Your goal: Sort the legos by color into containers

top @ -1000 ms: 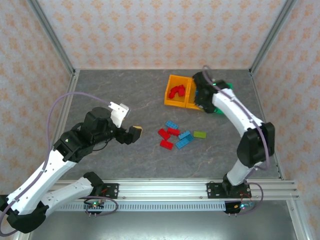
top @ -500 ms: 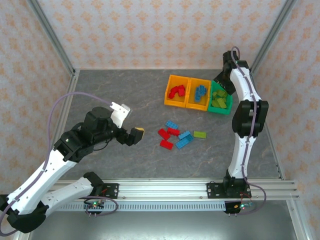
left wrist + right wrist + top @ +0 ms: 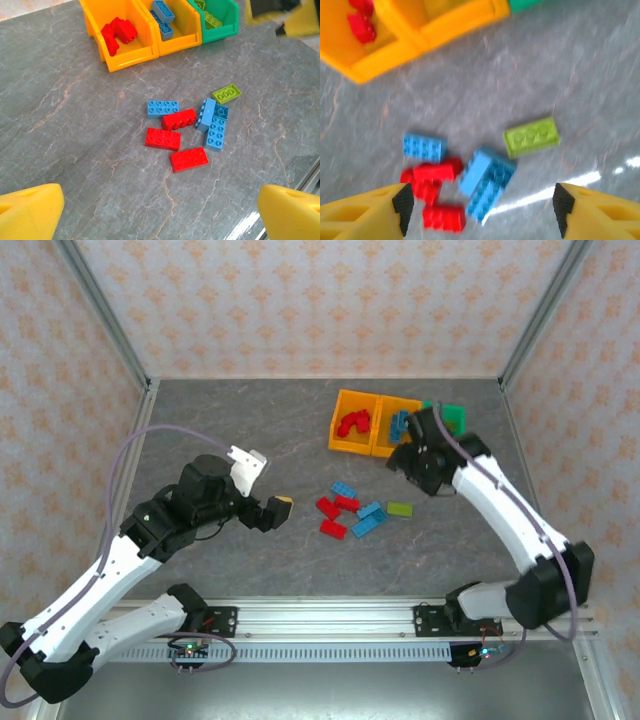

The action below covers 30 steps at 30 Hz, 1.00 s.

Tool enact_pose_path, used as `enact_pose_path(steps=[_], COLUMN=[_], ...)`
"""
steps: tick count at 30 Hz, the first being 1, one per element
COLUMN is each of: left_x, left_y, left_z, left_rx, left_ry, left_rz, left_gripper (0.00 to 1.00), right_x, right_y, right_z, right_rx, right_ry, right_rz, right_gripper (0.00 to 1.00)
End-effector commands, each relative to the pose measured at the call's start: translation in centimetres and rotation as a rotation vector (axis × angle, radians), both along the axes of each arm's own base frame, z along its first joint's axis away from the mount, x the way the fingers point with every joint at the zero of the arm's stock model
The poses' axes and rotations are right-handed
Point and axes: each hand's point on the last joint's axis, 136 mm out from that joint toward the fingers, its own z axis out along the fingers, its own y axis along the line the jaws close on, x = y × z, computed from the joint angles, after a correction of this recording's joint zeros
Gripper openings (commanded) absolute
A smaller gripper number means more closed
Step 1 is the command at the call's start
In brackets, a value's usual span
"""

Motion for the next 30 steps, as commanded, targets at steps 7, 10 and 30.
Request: enact_pose_path(steps=[7, 10, 30], left_x=[-0.4, -0.7, -1.3], left_y=[-1.4, -1.3, -0.2], left_z=[-0.1, -0.1, -1.3], left_rx=[0.006, 0.019, 0.032], left_ry=[0.004, 0.007, -0.002], left_rz=[-0.097, -0.109, -0.082], left_gripper=[1.0, 1.0, 1.0], right_x=[-6.1, -5.7, -5.4], right_y=[8.3, 9.9, 7.9], right_z=[-8.7, -10.5, -17.1], right_rx=[0.058, -0.005, -0.121], right_ry=[0.171, 0.201, 0.256], right_rz=[0.066, 0.101, -0.048], right_gripper=[0.78, 0.81, 0.52])
